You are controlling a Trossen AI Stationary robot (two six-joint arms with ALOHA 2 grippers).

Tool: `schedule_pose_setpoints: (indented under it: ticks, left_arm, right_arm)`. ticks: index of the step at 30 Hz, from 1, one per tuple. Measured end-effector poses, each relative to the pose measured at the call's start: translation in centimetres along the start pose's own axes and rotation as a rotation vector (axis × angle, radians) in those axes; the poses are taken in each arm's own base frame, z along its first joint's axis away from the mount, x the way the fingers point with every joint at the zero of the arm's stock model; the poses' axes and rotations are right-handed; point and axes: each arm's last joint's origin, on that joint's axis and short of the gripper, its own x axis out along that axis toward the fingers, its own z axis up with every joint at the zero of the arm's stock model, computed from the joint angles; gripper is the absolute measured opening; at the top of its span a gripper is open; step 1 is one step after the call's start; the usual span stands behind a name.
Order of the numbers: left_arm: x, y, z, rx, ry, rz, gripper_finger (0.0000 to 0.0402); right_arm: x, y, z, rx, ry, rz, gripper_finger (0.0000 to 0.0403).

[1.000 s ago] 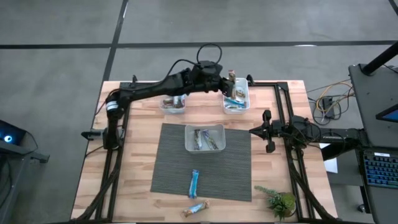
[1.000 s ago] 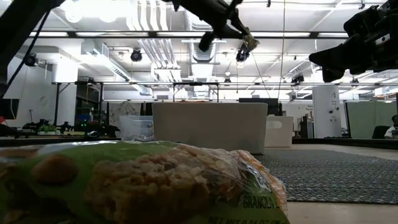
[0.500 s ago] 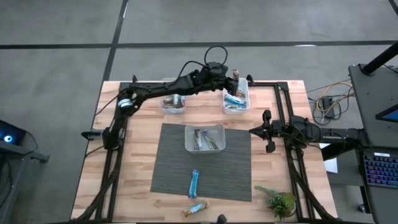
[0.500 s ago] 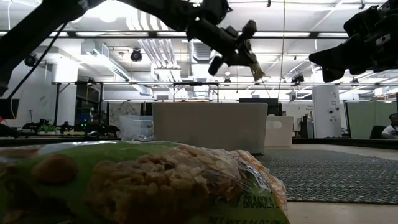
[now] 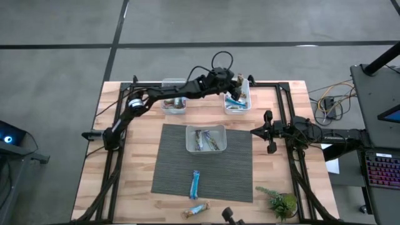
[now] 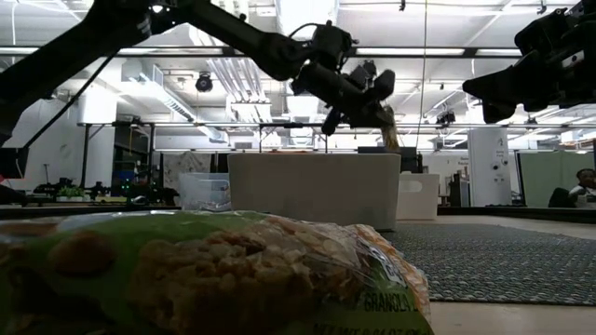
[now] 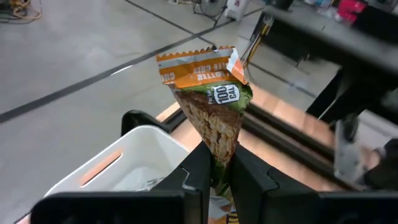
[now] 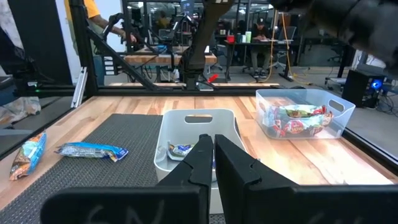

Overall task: Pick and place Granola Bars by type
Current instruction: Put the yellow granola bar into the white bin

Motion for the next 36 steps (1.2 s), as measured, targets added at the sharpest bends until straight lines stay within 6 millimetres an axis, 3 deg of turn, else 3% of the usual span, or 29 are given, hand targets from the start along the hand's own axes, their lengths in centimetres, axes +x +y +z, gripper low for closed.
schedule_pose_setpoints:
  ticks: [14, 25, 36]
  left_arm:
    - [0.37, 0.70, -0.31, 0.315, 0.008, 0.025, 0.0032]
    - [0.37, 0.71, -0.28, 0.334, 0.006, 0.024, 0.0032]
    - [0.37, 0.67, -0.36, 0.240, 0.015, 0.004, 0.0033]
  right_arm:
    - [0.00, 0.00, 0.00, 0.000, 0.000, 0.000, 0.0009]
    - [-0.01, 0.00, 0.01, 0.000, -0.001, 0.000, 0.0009]
    - [0.00, 0.00, 0.01, 0.000, -0.001, 0.000, 0.0009]
